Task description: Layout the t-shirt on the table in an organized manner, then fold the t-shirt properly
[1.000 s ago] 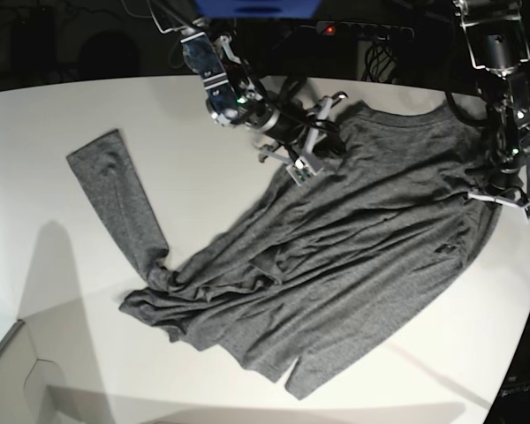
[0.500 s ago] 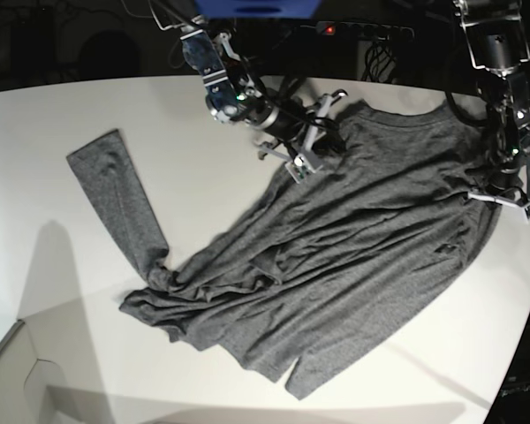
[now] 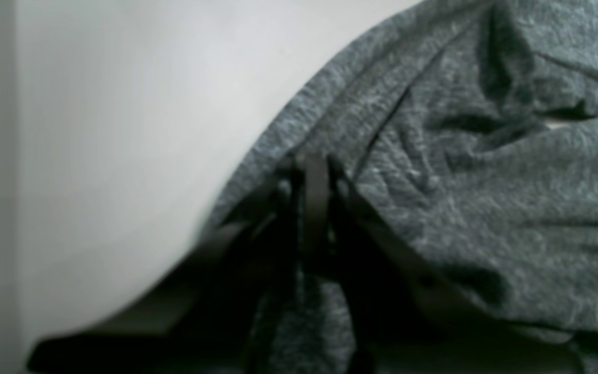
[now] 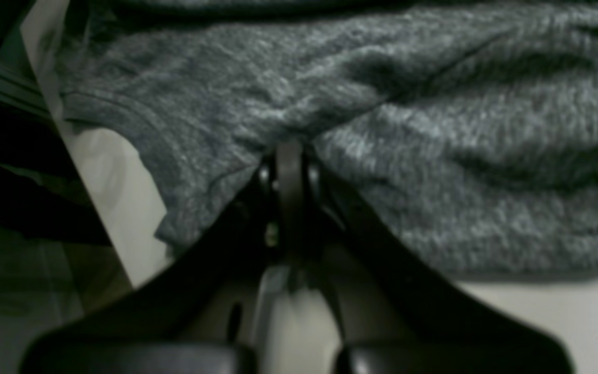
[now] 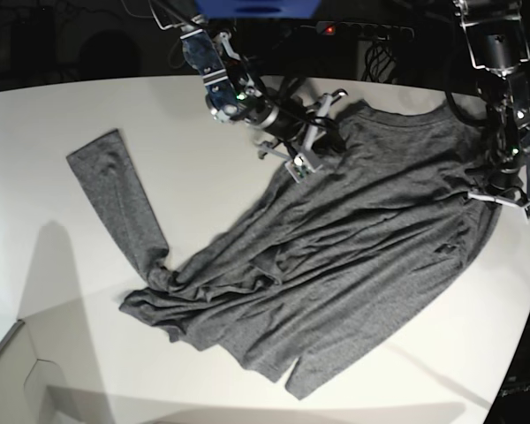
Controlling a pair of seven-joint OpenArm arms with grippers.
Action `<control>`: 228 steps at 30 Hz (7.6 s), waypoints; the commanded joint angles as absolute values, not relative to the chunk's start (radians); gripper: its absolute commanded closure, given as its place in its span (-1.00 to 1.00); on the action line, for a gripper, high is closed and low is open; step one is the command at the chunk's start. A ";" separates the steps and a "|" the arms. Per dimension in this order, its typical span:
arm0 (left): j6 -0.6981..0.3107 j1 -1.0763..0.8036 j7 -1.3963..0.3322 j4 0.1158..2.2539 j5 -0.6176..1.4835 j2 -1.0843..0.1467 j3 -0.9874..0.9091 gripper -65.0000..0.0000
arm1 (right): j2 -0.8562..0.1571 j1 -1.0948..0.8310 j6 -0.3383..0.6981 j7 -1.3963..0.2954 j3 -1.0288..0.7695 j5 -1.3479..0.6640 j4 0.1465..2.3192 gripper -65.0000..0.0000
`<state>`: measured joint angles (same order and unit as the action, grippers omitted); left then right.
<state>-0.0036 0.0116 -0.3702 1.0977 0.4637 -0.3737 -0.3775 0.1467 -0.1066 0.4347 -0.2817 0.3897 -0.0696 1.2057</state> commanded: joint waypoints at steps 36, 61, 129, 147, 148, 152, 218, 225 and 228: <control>-0.005 0.024 -0.374 1.110 0.464 -0.389 -0.383 0.92 | 0.133 -0.128 0.404 -0.407 0.389 -0.005 1.193 1.00; -0.005 0.002 -0.381 1.190 0.464 -0.389 -0.383 0.92 | 0.094 -0.128 0.404 -0.407 0.387 -0.005 1.193 1.00; -0.007 0.549 -0.042 0.481 0.458 -0.269 0.401 0.92 | 0.038 -0.325 0.404 -0.414 -0.015 -0.001 1.566 1.00; -0.007 0.226 -0.051 1.032 0.463 -0.424 -0.005 0.92 | -0.004 -0.286 0.410 -0.415 -0.243 -0.005 1.664 1.00; -0.007 0.216 -0.051 1.086 0.463 -0.420 -0.013 0.92 | 0.007 -0.294 0.410 -0.412 -0.242 -0.005 1.684 1.00; -0.007 0.211 -0.074 1.230 0.460 -0.371 -0.013 0.92 | 0.050 -0.311 0.410 -0.415 -0.242 -0.005 1.770 1.00; -0.004 0.325 -0.329 1.139 0.677 -0.377 -0.001 0.92 | 0.033 -0.188 0.412 -0.530 -0.311 -0.005 1.794 1.00; -0.005 0.501 -0.202 0.748 0.677 -0.377 0.116 0.92 | 0.030 -0.179 0.412 -0.530 -0.157 -0.001 1.696 1.00; -0.005 0.513 -0.105 0.656 0.677 -0.381 0.173 0.92 | 0.030 -0.150 0.412 -0.530 -0.156 -0.001 1.629 1.00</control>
